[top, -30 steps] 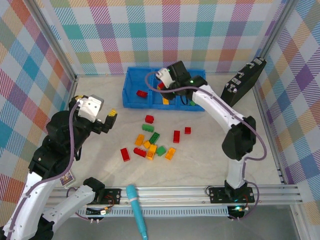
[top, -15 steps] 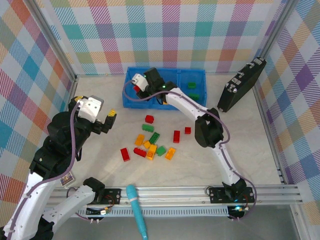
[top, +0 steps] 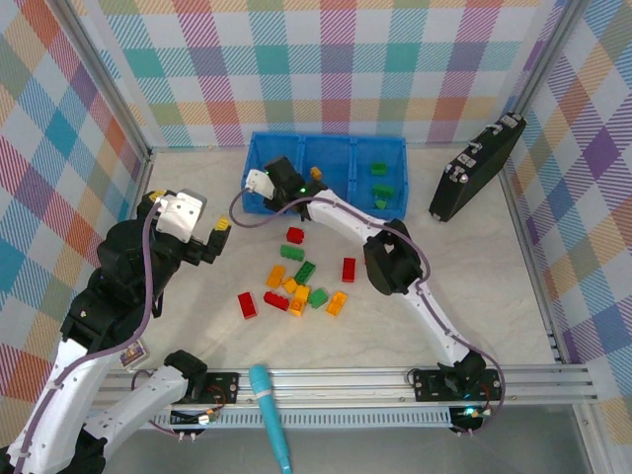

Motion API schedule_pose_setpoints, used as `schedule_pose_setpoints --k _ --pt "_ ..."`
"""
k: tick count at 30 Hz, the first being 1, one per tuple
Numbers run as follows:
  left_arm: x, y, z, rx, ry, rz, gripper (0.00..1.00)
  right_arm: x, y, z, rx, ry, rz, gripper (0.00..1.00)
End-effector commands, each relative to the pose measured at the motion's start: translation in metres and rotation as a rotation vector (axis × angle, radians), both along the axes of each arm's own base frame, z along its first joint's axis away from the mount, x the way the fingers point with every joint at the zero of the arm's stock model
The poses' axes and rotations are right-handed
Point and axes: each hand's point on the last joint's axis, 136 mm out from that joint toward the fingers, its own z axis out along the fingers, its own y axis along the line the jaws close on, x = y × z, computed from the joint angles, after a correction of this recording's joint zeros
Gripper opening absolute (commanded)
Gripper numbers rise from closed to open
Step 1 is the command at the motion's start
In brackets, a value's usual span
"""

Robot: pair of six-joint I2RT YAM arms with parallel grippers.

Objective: Sort the legos into containers by color
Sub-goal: Place the lego in the container, then pick up the lego from the center of the table.

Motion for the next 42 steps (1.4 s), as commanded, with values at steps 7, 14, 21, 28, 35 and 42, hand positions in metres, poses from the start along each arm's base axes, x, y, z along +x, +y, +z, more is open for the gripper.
schedule_pose_setpoints --k 7,14,21,28,35,42 --pt "0.000 0.000 0.006 -0.002 -0.024 0.000 1.00 0.019 0.006 0.019 -0.096 -0.195 -0.036 0.45" --pt "-0.001 0.001 0.008 -0.002 -0.024 0.000 1.00 0.017 0.006 0.038 -0.070 -0.192 -0.051 0.49" --pt "-0.003 0.004 0.012 0.001 -0.033 0.011 1.00 -0.006 -0.017 0.112 0.056 -0.125 -0.126 0.49" --pt "-0.008 0.003 0.016 -0.016 -0.047 -0.006 1.00 -0.056 -0.099 0.123 0.146 0.130 -0.395 0.50" --pt "-0.011 0.002 0.016 -0.029 -0.046 -0.020 1.00 -0.117 -0.164 0.096 0.273 0.458 -0.762 0.55" --pt "-0.016 0.006 0.019 -0.038 -0.063 -0.014 1.00 -0.158 -0.196 0.035 0.273 0.616 -1.013 0.56"
